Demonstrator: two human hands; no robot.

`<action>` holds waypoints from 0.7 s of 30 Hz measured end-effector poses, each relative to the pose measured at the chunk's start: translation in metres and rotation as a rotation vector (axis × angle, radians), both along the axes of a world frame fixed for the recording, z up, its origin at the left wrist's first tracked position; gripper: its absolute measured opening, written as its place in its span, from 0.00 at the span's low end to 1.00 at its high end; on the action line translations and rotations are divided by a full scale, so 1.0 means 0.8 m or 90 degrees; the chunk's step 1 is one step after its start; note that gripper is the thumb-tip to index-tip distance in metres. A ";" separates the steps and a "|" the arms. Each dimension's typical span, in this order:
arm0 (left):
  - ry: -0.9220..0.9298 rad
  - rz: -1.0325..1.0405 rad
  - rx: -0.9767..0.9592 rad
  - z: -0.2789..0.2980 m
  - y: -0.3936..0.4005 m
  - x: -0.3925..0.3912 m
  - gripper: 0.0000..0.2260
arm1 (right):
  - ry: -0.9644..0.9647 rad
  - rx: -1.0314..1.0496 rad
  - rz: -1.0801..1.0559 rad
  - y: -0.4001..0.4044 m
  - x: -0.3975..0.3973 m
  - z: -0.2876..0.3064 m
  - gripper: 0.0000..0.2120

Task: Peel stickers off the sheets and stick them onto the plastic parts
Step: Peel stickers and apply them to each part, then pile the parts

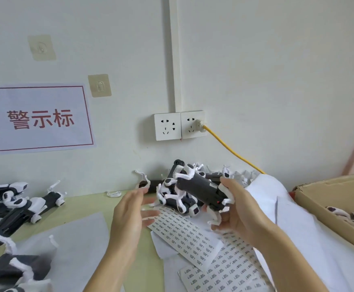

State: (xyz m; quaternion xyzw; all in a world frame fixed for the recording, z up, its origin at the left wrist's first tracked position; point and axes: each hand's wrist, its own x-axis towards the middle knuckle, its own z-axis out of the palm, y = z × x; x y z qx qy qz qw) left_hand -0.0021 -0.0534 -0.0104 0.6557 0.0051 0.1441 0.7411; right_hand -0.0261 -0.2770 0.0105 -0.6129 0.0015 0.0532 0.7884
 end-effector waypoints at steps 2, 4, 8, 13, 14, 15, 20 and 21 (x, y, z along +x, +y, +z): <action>-0.008 0.019 0.074 -0.005 0.001 0.000 0.11 | 0.000 0.089 -0.134 -0.022 0.001 0.007 0.18; -0.011 0.030 0.147 -0.008 0.001 0.001 0.10 | -0.018 0.212 -0.287 -0.047 -0.001 0.011 0.16; 0.011 0.035 0.259 -0.005 0.004 0.011 0.11 | -0.104 0.448 -0.543 -0.100 -0.006 0.015 0.15; 0.056 -0.030 0.520 0.009 0.028 0.042 0.07 | -0.127 0.496 -0.522 -0.131 -0.002 0.004 0.21; 0.065 -0.056 0.600 0.013 0.039 0.049 0.06 | -0.112 0.454 -0.487 -0.124 0.000 0.005 0.20; 0.082 -0.080 0.677 0.018 0.050 0.058 0.06 | -0.098 0.398 -0.462 -0.114 0.003 0.006 0.18; 0.240 -0.097 1.054 0.045 0.125 0.098 0.16 | -0.100 0.057 -0.312 -0.029 0.014 0.009 0.13; 0.268 -0.075 1.114 0.051 0.144 0.105 0.18 | -0.117 -0.012 -0.288 -0.013 0.014 0.006 0.14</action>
